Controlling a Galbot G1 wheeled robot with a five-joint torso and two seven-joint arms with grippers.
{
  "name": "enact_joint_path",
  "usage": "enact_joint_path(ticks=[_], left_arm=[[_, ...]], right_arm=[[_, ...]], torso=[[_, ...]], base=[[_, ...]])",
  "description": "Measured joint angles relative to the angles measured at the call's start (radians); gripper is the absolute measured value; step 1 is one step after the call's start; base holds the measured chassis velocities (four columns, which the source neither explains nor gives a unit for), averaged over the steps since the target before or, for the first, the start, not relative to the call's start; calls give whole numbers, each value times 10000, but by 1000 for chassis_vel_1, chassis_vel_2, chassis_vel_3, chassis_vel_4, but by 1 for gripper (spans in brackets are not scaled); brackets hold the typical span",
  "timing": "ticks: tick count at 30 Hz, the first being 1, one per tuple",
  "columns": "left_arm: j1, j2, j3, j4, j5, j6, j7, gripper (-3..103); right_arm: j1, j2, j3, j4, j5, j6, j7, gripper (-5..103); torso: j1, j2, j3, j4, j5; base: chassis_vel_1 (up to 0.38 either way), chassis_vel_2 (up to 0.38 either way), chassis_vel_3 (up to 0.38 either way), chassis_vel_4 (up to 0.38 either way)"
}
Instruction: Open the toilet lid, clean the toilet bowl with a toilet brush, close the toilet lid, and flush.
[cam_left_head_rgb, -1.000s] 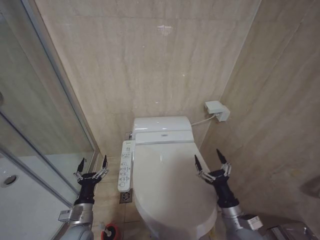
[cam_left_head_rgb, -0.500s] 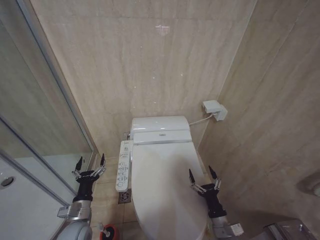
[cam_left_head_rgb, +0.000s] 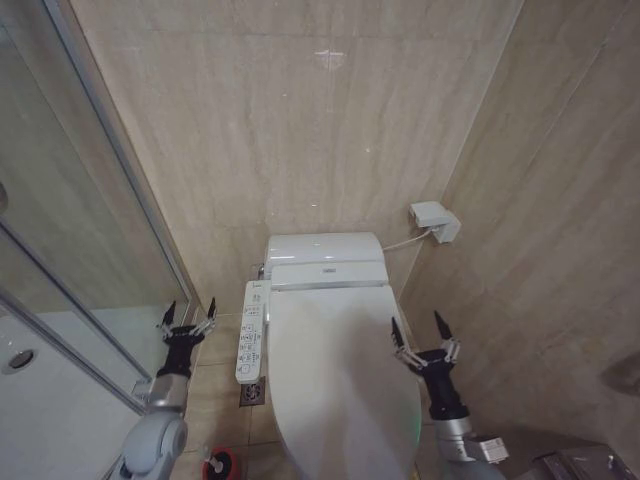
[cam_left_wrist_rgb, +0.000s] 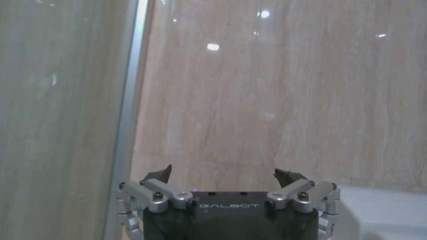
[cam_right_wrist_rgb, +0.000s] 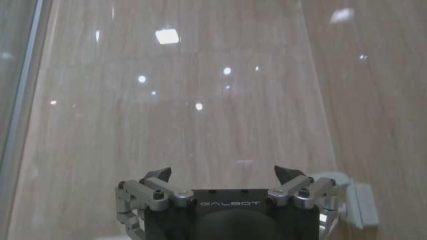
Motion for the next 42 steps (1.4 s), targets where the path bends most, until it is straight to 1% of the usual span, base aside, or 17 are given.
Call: enact_joint_path(ticks=[3, 5, 9, 10, 12, 16, 17, 18, 19, 20, 25, 26, 32, 33, 40, 41, 42], left_arm=[[-537, 217, 128, 338, -209, 67, 104, 100], [-840, 380, 84, 552, -381, 68, 261, 100], [-1585, 494, 261, 1089, -519, 55, 497, 100], [-2017, 503, 440, 1460, -552, 15, 631, 97], [-2270, 503, 547, 1708, -580, -26, 731, 97], [-3575, 409, 1166, 3462, -724, -409, 1608, 97], [-3575, 409, 1166, 3462, -724, -409, 1608, 97], [-3826, 377, 1291, 3818, -725, -499, 1826, 97], [-4073, 343, 1394, 4177, -722, -582, 2039, 72], [-4483, 288, 1564, 4748, -703, -728, 2452, 72], [-5278, 180, 1823, 5865, -532, -956, 3352, 72], [-5450, 157, 1859, 6103, -458, -991, 3502, 45], [-6125, 174, 1922, 6978, 217, -1093, 4082, 45], [-6284, 230, 1969, 7175, 340, -1093, 4227, 18], [-7178, 575, 2430, 8278, 637, -1085, 4913, 18], [-7433, 601, 2585, 8596, 688, -1082, 5117, 0], [-7577, 601, 2665, 8785, 712, -1082, 5274, 0]], right_arm=[[41, 2, 40, 125, 112, -62, 47, 100], [299, -49, -89, 115, 223, -176, 62, 100], [516, -84, -126, -56, 316, -233, 69, 100], [552, -87, -118, -134, 341, -239, 80, 100], [571, -87, -115, -173, 350, -242, 85, 100], [696, -16, -132, -393, 365, -253, 96, 100], [696, -16, -132, -393, 365, -253, 96, 100], [701, 4, -135, -419, 365, -254, 98, 100], [700, 22, -136, -436, 364, -254, 99, 100], [700, 52, -134, -452, 366, -255, 107, 100], [678, 139, -94, -469, 366, -253, 111, 100], [663, 169, -87, -474, 363, -247, 111, 100], [605, 304, -79, -488, 333, -225, 109, 100], [601, 320, -78, -489, 324, -223, 110, 100], [631, 379, -130, -533, 274, -221, 102, 100], [640, 409, -139, -552, 259, -221, 100, 100], [648, 427, -144, -565, 254, -220, 100, 100]], torso=[[0, 0, 0, -6, -1], [0, 0, 0, 5, 0], [-2, 0, 0, 8, 1], [-1, 0, 1, 0, 0], [-1, 0, 1, -5, 0], [-1, -1, 2, 4, 0], [-1, -1, 2, 4, 0], [-1, -1, 1, 3, 0], [-1, -1, 1, 1, 0], [0, -1, 1, -1, -1], [-1, -1, 1, 0, 0], [0, -1, 0, 2, -1], [-1, -1, 0, 1, 0], [-1, -1, 0, 1, 0], [-1, 0, 0, 5, 0], [-1, 0, 0, 1, 0], [-2, 0, 0, 1, 0]], base=[[0, 0, 0, 0], [0, 0, 0, 0], [0, 0, 0, 0], [0, 0, 0, 0], [0, 0, 0, 0], [0, 0, 0, 0], [0, 0, 0, 0], [0, 0, 0, 0], [0, 0, 0, 0], [0, 0, 0, 0], [0, 0, 0, 0], [0, 0, 0, 0], [0, 0, 0, 0], [0, 0, 0, 0], [0, 0, 0, 0], [0, 0, 0, 0], [0, 0, 0, 0]])
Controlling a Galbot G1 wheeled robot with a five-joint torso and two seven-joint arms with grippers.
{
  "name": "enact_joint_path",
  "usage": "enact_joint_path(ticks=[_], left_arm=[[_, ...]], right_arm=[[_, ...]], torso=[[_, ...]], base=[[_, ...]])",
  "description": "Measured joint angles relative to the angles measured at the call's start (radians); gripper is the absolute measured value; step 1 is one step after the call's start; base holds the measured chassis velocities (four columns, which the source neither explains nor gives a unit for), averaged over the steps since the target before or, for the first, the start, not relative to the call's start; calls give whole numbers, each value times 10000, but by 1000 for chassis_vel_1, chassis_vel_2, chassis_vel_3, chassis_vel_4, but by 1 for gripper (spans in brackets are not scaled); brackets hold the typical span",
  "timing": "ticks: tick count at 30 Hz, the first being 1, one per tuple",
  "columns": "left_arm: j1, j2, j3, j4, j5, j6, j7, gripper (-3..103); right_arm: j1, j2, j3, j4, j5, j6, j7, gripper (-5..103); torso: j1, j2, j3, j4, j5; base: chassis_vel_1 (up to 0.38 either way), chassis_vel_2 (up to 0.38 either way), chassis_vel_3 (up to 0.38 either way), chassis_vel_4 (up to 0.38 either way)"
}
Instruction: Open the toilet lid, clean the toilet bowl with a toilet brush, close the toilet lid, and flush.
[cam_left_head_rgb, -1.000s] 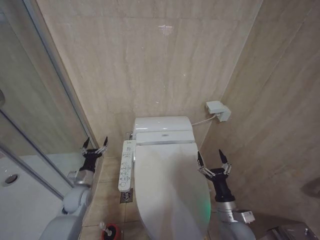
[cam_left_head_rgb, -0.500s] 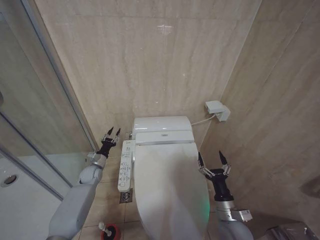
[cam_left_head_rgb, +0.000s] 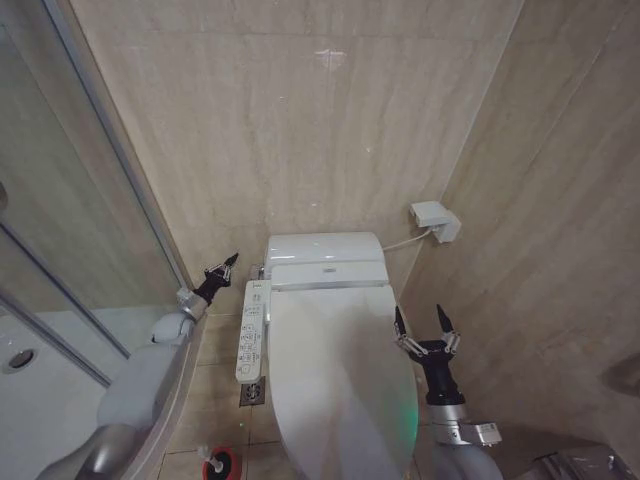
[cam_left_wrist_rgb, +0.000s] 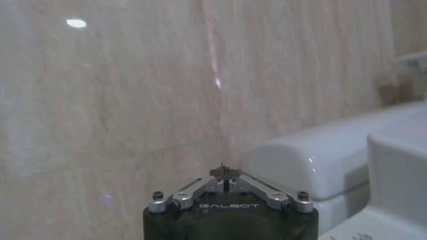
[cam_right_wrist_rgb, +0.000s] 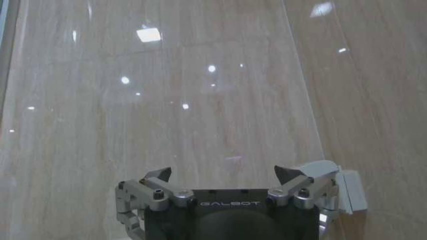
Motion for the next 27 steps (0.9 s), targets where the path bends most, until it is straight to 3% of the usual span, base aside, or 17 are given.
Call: enact_joint_path(ticks=[6, 11, 27], left_arm=[[-710, -177, 287, 979, 332, -28, 919, 0], [-987, -383, 331, 1514, 748, -27, 1225, 0], [-853, -428, 289, 1841, 1470, 28, 1186, 0]], right_arm=[[29, 100, -29, -37, -41, 4, -3, 100], [25, 100, 0, -37, -42, 10, -2, 100], [36, 18, 9, -40, -35, 26, 4, 100]], torso=[[0, 1, 0, -1, 0], [0, 0, 0, -1, 0], [-1, 1, -2, 2, 3]], base=[[0, 0, 0, 0], [0, 0, 0, 0], [0, 0, 0, 0]])
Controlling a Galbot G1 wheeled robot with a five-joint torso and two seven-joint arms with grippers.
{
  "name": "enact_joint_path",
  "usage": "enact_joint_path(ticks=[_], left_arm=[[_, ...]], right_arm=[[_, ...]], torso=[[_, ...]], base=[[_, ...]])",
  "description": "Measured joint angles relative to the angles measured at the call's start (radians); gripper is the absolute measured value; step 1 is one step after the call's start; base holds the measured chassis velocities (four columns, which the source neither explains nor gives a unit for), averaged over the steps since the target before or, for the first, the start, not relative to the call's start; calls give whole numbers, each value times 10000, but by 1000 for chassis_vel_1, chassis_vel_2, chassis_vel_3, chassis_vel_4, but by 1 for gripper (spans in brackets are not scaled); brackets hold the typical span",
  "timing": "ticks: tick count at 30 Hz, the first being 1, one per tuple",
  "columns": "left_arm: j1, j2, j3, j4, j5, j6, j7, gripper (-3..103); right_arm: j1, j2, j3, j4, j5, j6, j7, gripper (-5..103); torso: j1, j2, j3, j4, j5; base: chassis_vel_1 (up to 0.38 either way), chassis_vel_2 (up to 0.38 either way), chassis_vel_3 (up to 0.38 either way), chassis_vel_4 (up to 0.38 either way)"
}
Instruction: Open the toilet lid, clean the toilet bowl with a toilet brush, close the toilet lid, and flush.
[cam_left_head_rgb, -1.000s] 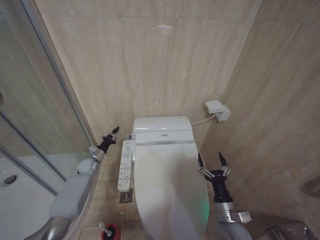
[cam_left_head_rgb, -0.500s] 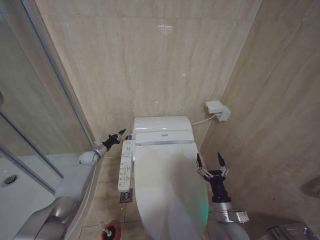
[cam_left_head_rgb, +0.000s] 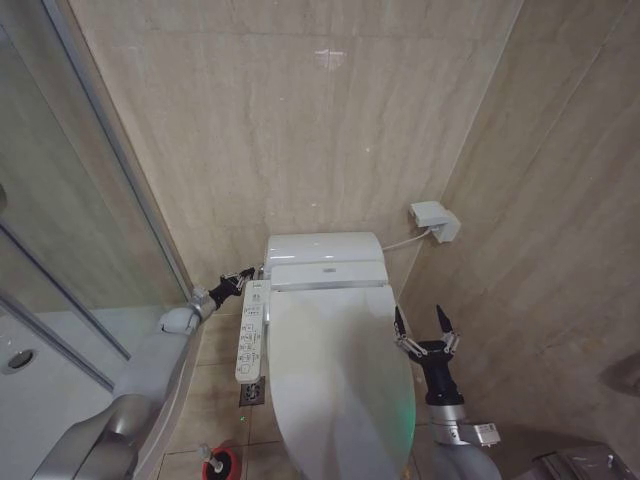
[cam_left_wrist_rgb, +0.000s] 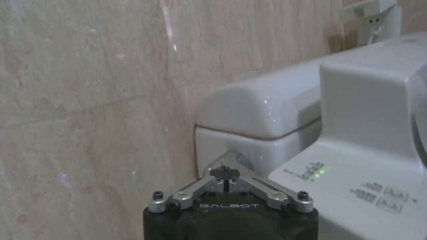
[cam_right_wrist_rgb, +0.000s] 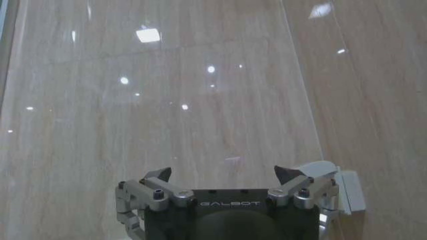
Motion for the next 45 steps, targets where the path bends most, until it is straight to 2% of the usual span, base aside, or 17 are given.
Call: enact_joint_path(ticks=[13, 20, 23, 31, 45], left_arm=[[-100, -167, 52, 325, 113, -14, -69, 0], [-137, -395, 66, 609, 394, -21, -215, 0], [-125, -422, 111, 694, 481, 20, -275, 0], [-131, -371, 117, 688, 504, 35, -331, 0], [-165, -422, 87, 718, 469, 51, -373, 0]], right_arm=[[22, -50, -18, -36, 1, -5, 9, 100], [-15, -119, 36, -18, 37, -1, 35, 100], [-26, -132, 42, -16, 47, 0, 40, 100], [1, -101, 19, -32, 47, 1, 41, 100], [13, -66, 21, -68, 45, 1, 42, 100]], torso=[[-1, 1, -1, 5, 2], [-3, 2, 0, -1, 2], [2, -2, 7, 1, -12], [1, -2, 4, -6, -5], [1, -2, 2, 0, -3]], base=[[0, 0, 0, 0], [0, 0, 0, 0], [0, 0, 0, 0], [0, 0, 0, 0], [0, 0, 0, 0]])
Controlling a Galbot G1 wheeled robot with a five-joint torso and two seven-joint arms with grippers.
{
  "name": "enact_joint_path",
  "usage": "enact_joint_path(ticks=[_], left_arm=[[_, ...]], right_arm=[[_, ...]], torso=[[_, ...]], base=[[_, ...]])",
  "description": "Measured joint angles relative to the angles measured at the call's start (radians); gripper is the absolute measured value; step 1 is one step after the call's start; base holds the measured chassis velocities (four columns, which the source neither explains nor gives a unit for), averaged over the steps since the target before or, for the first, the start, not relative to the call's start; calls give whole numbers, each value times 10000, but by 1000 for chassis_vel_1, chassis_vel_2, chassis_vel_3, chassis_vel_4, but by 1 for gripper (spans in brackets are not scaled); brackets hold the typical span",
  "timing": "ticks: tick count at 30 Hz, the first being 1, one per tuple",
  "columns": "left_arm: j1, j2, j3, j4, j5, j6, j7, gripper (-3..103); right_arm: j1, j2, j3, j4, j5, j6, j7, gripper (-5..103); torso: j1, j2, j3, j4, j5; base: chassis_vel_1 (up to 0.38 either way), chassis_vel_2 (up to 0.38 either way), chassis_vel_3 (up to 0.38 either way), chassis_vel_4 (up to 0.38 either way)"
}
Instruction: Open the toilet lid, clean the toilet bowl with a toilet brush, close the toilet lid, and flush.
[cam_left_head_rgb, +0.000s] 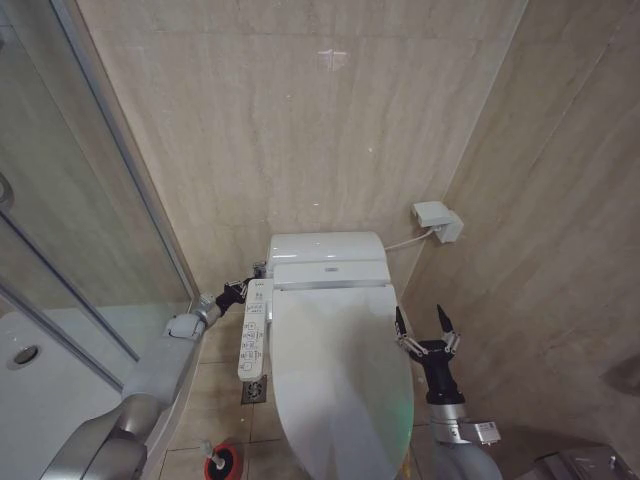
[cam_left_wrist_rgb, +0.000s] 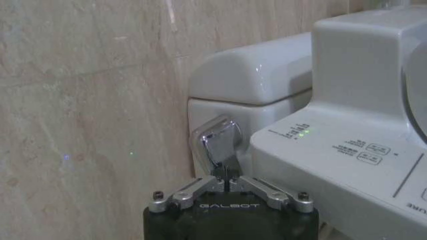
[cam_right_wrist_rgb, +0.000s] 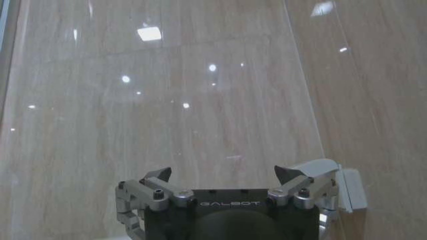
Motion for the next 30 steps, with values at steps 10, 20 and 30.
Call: enact_joint_path(ticks=[10, 20, 30], left_arm=[[-57, -16, 0, 35, -12, 1, 0, 0], [-80, -28, 0, 74, -16, 1, 0, 0], [-76, -37, -9, 73, -19, -3, 0, 0]], right_arm=[[-6, 27, 4, -2, -12, 1, -1, 100], [10, 52, 1, -39, -28, 4, -3, 100], [29, 32, 1, -51, -34, 6, -3, 100]], torso=[[0, 0, -1, 1, 1], [0, 2, -1, -2, 1], [0, 2, -1, -1, 1]], base=[[0, 0, 0, 0], [0, 0, 0, 0], [0, 0, 0, 0]])
